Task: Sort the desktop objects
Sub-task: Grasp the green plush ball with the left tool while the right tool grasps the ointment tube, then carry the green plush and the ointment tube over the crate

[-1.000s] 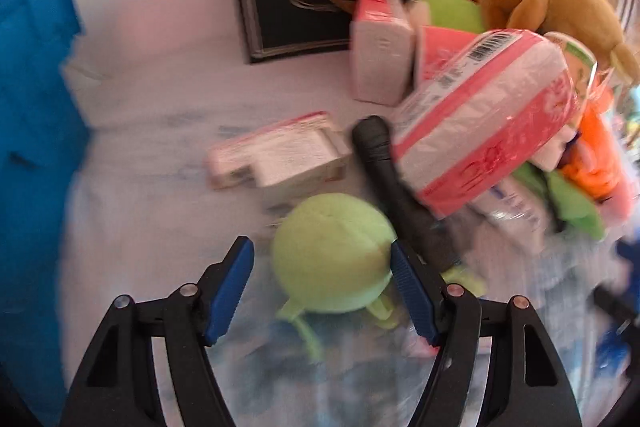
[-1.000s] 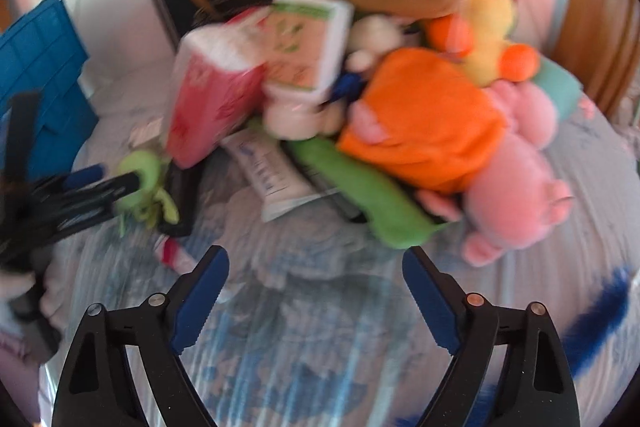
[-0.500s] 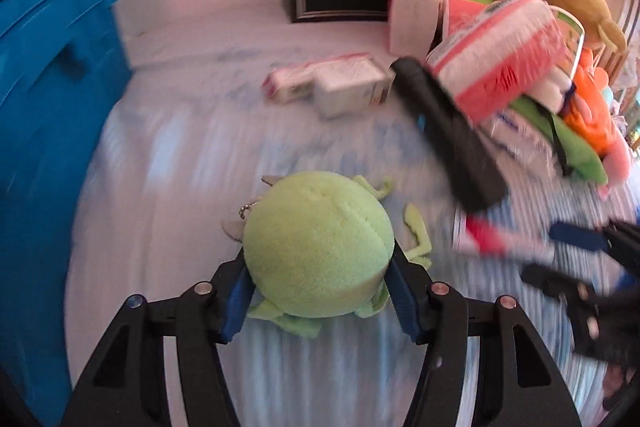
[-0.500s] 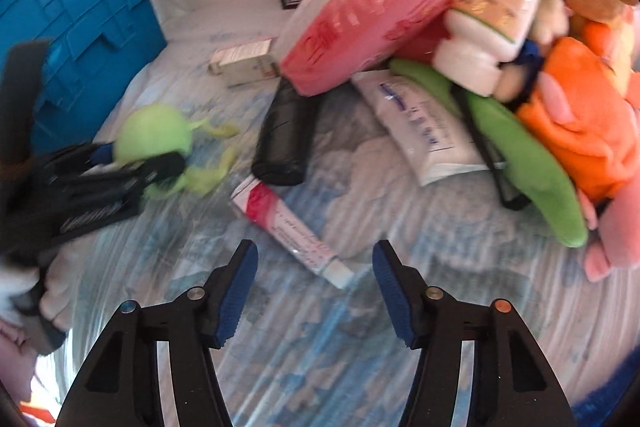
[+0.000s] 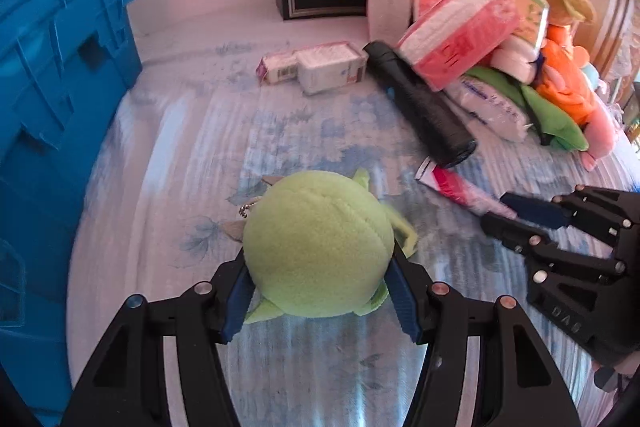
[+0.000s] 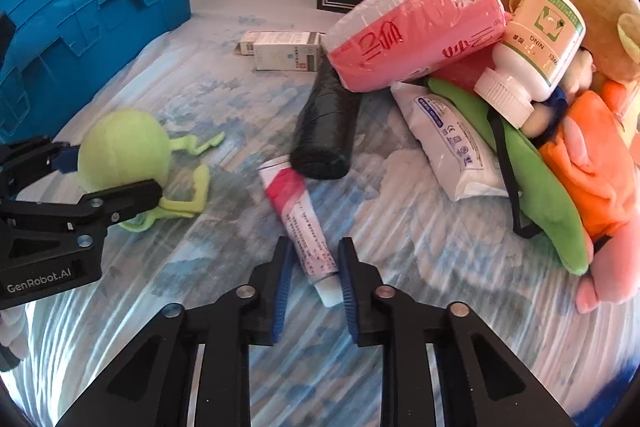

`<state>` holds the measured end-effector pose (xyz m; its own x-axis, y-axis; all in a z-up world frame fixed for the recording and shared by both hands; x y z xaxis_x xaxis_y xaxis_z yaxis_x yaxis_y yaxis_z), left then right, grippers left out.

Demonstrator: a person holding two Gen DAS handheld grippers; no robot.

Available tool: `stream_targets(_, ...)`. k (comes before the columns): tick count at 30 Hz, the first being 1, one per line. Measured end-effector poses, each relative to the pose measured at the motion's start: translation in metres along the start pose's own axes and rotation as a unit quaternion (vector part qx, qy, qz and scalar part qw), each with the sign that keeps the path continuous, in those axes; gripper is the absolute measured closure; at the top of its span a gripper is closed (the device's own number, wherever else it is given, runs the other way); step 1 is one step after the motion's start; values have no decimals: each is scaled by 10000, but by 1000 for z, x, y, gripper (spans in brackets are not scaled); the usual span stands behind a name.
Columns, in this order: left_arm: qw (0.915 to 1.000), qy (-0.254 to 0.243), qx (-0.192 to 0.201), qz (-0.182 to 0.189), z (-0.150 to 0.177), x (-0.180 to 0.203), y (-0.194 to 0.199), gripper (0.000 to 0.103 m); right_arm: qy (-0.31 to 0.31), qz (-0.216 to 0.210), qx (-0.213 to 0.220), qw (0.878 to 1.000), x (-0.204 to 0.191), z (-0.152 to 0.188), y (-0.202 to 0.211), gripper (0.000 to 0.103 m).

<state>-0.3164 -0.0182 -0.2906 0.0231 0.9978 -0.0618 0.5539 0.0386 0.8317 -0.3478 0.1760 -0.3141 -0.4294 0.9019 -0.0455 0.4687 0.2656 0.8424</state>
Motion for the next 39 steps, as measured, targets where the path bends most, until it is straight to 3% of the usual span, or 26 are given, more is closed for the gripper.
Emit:
stream_targets(6, 9991, -95, 416, 37, -3, 5, 44, 44, -32, -61, 298, 9995, -13, 1, 36, 87)
stream_targets(17, 9892, -68, 1461, -27, 2, 0, 162, 44, 247, 129, 1408, 9896, -51, -9, 157, 87)
stream_targets(26, 9664, 183, 2540, -339, -4, -31, 269, 44, 773, 309, 2570, 9628, -113, -42, 262, 87)
stream_targets(32, 9402, 495, 3261, -849, -8, -81, 347, 44, 1087, 29, 3292, 9380, -169, -79, 319, 87)
stream_targets(36, 9232, 777, 3515, -1347, 0, -130, 385, 44, 1428, -205, 3603, 9216, -223, -105, 342, 87)
stream_targets(39, 9182, 1049, 3384, -1772, 6, -179, 396, 44, 1619, -439, 3707, 9135, -267, -126, 346, 87)
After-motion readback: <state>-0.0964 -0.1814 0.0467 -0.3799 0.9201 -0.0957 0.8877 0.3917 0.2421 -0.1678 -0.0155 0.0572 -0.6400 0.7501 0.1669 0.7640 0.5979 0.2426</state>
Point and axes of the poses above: each gripper's, at about its wrist camera, not at the fingertips, and y roughly against the way its jaws point, x to its right, z to its underside, the point moved 3 cm from there along -y, roughly the way its jaws point, and after that the axes turned 4 degrees about -z, right-handed, at the moved point
